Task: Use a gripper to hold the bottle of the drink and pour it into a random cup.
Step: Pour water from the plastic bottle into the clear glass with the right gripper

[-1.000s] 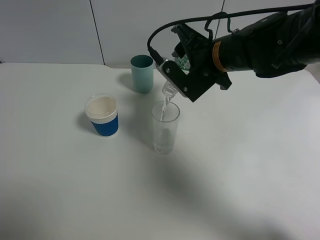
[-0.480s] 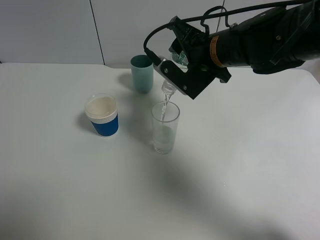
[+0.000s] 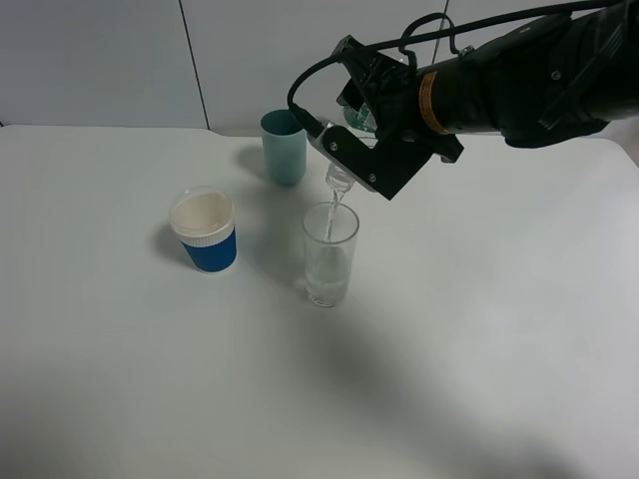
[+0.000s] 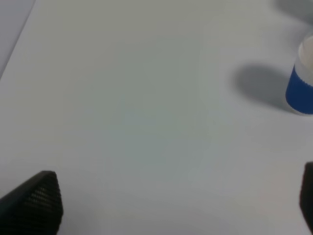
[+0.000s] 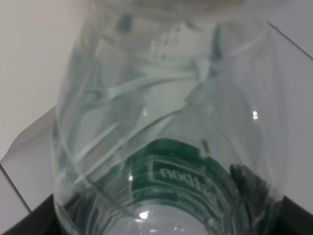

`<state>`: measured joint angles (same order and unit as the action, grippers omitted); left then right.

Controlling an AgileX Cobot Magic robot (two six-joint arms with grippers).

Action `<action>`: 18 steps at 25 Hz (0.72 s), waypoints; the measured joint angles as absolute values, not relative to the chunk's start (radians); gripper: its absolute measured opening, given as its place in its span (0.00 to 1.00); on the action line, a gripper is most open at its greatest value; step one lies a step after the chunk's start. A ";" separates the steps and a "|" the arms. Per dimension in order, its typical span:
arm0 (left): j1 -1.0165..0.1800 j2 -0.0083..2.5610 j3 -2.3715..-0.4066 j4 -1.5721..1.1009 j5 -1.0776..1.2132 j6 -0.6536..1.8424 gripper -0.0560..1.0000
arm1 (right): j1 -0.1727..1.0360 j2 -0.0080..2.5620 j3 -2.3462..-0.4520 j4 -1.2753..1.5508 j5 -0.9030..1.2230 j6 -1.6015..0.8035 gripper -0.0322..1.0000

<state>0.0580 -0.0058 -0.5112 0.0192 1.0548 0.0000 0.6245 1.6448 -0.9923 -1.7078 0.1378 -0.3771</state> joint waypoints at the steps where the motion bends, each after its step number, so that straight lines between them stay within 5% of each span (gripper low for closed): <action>1: 0.058 -0.006 -0.511 0.019 1.055 0.000 0.98 | 0.625 1.645 -0.992 -1.708 0.138 -0.377 0.58; 18: 0.058 -0.006 -0.511 0.019 1.055 0.000 0.98 | 0.625 1.645 -0.992 -1.708 0.138 -0.428 0.58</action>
<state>0.0580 -0.0058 -0.5112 0.0192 1.0548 0.0000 0.6245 1.6448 -0.9923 -1.7078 0.1378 -0.4276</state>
